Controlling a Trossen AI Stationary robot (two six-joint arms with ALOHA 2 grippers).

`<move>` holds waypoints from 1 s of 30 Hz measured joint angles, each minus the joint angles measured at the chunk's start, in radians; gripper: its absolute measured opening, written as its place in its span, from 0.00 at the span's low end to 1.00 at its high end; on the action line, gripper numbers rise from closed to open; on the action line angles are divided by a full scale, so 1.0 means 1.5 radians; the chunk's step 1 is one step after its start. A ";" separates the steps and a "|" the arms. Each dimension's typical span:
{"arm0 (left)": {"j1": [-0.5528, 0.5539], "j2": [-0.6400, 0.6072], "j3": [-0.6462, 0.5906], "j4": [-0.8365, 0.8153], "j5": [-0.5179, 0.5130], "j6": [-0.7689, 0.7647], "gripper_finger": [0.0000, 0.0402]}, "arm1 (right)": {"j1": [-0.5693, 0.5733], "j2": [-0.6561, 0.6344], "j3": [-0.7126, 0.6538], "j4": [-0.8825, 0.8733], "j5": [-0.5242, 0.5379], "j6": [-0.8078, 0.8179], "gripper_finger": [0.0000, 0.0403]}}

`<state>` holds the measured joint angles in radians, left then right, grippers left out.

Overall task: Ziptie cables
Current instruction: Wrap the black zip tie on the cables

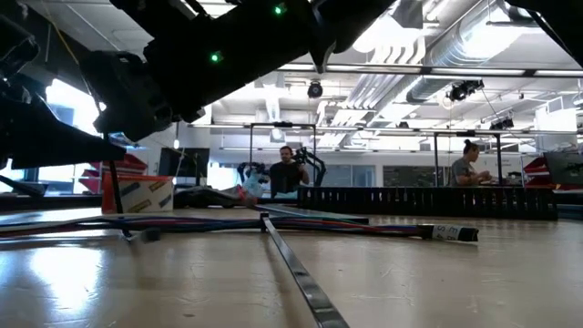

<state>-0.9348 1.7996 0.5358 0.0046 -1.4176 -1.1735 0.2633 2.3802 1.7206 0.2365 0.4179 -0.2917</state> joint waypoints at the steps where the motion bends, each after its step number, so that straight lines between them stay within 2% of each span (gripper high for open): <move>1: 0.001 0.000 0.000 0.000 0.007 0.000 0.00 | 0.000 0.000 0.000 -0.004 -0.001 0.008 0.00; 4: 0.008 0.000 0.000 0.000 0.030 0.000 0.00 | 0.000 0.000 0.000 -0.022 -0.002 0.017 0.06; 8: 0.027 0.000 0.000 0.005 0.068 0.010 0.00 | 0.000 0.000 0.000 -0.051 0.025 0.015 0.23; 13: 0.052 0.000 0.000 0.059 0.090 0.087 0.00 | 0.015 -0.004 0.000 -0.104 0.173 -0.043 0.47; 17: 0.064 0.000 0.001 0.085 0.098 0.144 0.00 | 0.038 -0.013 0.000 -0.203 0.294 -0.064 0.60; 20: 0.070 0.000 0.001 0.085 0.101 0.150 0.00 | 0.053 -0.023 -0.001 -0.277 0.330 -0.010 0.64; 24: 0.069 0.000 0.001 0.088 0.091 0.157 0.00 | 0.088 -0.045 -0.001 -0.328 0.344 0.060 0.65; 30: 0.067 0.000 0.001 0.098 0.081 0.157 0.00 | 0.149 -0.080 -0.001 -0.344 0.353 0.133 0.64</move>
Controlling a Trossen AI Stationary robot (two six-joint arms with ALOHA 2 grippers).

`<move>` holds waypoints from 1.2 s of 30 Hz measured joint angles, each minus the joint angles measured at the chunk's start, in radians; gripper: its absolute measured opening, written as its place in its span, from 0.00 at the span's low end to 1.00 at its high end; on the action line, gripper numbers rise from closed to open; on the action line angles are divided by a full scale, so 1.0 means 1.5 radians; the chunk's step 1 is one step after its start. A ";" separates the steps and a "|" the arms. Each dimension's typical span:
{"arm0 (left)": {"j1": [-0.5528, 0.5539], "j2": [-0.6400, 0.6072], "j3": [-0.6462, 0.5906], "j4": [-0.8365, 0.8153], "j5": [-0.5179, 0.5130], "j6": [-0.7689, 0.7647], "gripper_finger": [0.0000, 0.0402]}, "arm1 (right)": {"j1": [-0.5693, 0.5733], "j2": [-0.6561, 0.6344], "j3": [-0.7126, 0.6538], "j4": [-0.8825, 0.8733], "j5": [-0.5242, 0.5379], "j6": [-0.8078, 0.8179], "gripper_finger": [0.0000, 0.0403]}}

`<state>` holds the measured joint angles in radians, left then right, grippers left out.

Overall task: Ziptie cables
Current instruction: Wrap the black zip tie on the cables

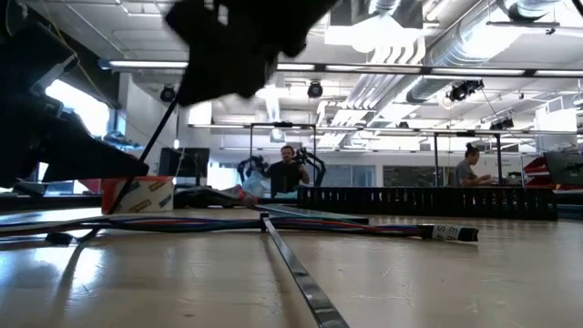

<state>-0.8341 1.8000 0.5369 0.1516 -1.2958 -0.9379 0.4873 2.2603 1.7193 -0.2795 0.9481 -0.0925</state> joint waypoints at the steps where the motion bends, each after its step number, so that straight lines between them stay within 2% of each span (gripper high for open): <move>1: 0.000 0.000 0.000 0.001 0.000 0.000 0.00 | 0.010 -0.006 0.000 0.002 0.001 0.007 0.64; 5: 0.000 0.000 0.000 0.004 0.000 -0.010 0.00 | 0.041 -0.008 0.000 0.027 0.000 0.001 0.64; 8: 0.000 0.000 0.000 0.003 -0.005 -0.012 0.00 | 0.057 -0.008 0.000 0.035 -0.033 -0.018 0.64; 20: -0.031 0.000 0.000 0.026 -0.004 -0.010 0.00 | 0.085 -0.008 0.000 0.044 -0.346 -0.031 0.64; 24: -0.035 0.000 0.000 0.024 -0.003 -0.007 0.00 | 0.079 -0.005 0.000 0.101 -0.310 -0.085 0.64; 29: -0.035 0.000 0.000 0.023 0.000 -0.007 0.00 | 0.062 -0.004 0.000 0.193 -0.321 -0.114 0.64; 31: -0.035 0.000 0.000 0.023 0.000 -0.007 0.00 | 0.055 -0.004 0.000 0.244 -0.322 -0.071 0.64; 33: -0.033 0.000 0.000 0.023 -0.002 -0.002 0.00 | 0.051 -0.004 0.000 0.276 -0.313 0.028 0.64; 36: -0.033 0.000 0.000 0.023 -0.004 0.004 0.00 | 0.043 -0.004 0.001 0.274 -0.279 0.026 0.64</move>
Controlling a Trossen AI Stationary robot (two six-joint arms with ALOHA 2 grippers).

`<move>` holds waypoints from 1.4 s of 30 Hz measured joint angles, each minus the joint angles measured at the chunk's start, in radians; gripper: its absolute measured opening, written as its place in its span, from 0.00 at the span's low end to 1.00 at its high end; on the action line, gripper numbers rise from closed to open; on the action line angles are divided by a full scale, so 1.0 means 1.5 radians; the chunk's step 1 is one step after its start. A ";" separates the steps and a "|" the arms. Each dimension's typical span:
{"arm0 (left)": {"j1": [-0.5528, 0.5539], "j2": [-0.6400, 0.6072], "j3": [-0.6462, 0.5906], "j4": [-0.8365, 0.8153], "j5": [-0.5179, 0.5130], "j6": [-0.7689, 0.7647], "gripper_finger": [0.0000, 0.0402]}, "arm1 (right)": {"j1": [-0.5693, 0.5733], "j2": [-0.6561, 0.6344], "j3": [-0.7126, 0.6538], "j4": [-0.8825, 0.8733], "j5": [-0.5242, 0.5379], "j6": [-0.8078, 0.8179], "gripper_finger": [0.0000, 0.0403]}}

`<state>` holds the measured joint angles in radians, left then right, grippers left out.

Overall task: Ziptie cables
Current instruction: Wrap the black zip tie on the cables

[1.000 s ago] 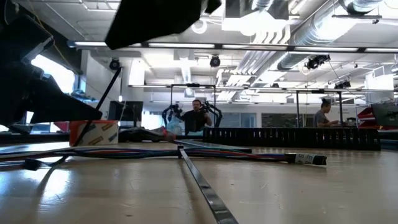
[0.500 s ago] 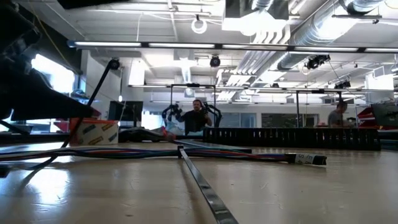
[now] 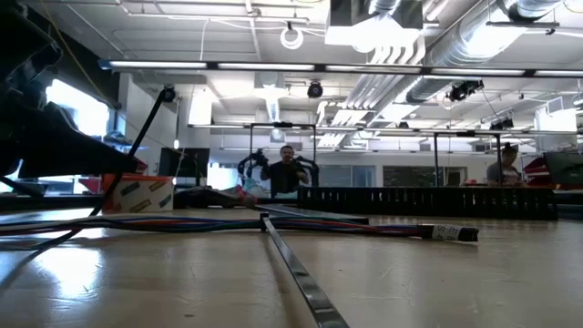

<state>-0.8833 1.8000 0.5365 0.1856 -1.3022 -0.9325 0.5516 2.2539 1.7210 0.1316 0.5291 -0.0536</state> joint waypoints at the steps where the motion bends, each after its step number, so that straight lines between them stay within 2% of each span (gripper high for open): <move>1: 0.000 0.000 0.000 0.000 0.002 -0.001 0.00 | -0.004 0.000 0.000 -0.023 0.001 -0.005 0.64; 4: 0.000 0.000 0.000 0.000 0.004 -0.009 0.00 | -0.020 0.003 0.000 -0.106 -0.016 -0.002 0.64; 10: 0.000 0.000 0.000 0.000 0.005 -0.017 0.00 | -0.066 0.013 0.000 -0.199 -0.136 0.060 0.64; 14: 0.000 0.000 0.000 0.001 0.005 -0.021 0.00 | -0.087 0.019 -0.001 -0.214 -0.151 0.065 0.64; 16: -0.002 0.000 0.000 0.001 0.005 -0.020 0.00 | -0.095 0.020 0.000 -0.222 -0.124 0.072 0.64; 19: -0.008 0.000 0.000 0.001 0.000 -0.018 0.00 | -0.102 0.022 -0.001 -0.239 -0.015 0.078 0.64; 21: -0.016 0.000 0.000 0.000 -0.011 -0.018 0.00 | -0.107 0.022 -0.001 -0.223 0.034 0.055 0.64; 24: -0.028 0.000 0.000 0.000 -0.029 -0.018 0.00 | -0.115 0.022 -0.001 -0.168 0.043 0.032 0.61; 28: -0.044 0.000 0.000 -0.003 -0.041 -0.021 0.00 | -0.134 0.021 -0.001 -0.106 -0.011 0.018 0.53; 34: -0.058 0.000 0.000 -0.003 -0.045 -0.022 0.00 | -0.159 0.021 -0.001 -0.051 -0.068 0.016 0.32; 42: -0.058 0.000 0.000 0.000 -0.053 -0.023 0.00 | -0.166 0.021 -0.001 -0.065 -0.079 0.015 0.02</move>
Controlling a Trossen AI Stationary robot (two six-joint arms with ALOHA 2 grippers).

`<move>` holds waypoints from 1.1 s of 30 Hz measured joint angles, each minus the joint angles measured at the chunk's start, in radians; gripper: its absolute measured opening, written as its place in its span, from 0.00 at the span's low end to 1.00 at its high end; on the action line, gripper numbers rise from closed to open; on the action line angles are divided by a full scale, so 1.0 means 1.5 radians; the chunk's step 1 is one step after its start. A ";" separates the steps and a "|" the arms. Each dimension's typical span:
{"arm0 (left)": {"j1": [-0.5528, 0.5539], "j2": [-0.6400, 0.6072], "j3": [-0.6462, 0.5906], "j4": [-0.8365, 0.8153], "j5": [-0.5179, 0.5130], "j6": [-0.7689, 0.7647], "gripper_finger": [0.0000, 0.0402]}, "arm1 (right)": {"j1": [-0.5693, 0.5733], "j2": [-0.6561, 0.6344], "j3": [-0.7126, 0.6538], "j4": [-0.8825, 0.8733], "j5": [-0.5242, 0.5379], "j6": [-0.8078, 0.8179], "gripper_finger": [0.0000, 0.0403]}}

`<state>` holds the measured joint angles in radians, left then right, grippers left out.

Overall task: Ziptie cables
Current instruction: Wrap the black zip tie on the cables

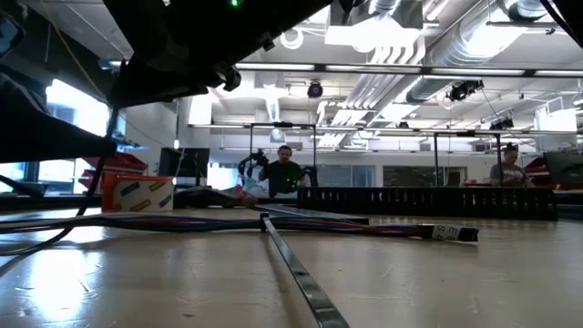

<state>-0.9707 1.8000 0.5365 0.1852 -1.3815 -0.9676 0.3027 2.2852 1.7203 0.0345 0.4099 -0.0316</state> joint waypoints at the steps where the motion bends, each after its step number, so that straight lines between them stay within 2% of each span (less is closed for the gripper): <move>1: 0.000 0.000 0.000 0.000 0.000 -0.001 0.00 | 0.000 0.000 0.000 0.000 0.000 -0.001 0.01; 6: -0.001 0.000 0.000 0.000 -0.016 -0.005 0.03 | -0.005 -0.001 0.000 -0.003 -0.031 0.019 0.00; 15: -0.011 0.000 0.000 0.000 -0.021 0.001 0.27 | -0.024 -0.001 0.000 -0.024 -0.069 0.056 0.00; 19: 0.006 0.000 0.000 0.000 -0.033 0.011 0.31 | -0.028 -0.001 0.000 -0.015 -0.087 0.056 0.00; 23: 0.017 0.000 0.000 0.001 -0.030 0.026 0.27 | -0.028 -0.001 0.000 -0.013 -0.089 0.056 0.00; 33: 0.019 0.000 0.001 0.005 -0.031 0.030 0.01 | -0.028 -0.001 0.000 -0.018 -0.102 0.056 0.00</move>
<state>-0.9428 1.8000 0.5385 0.1934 -1.4282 -0.9220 0.2611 2.2837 1.7203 0.0074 0.2567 0.0526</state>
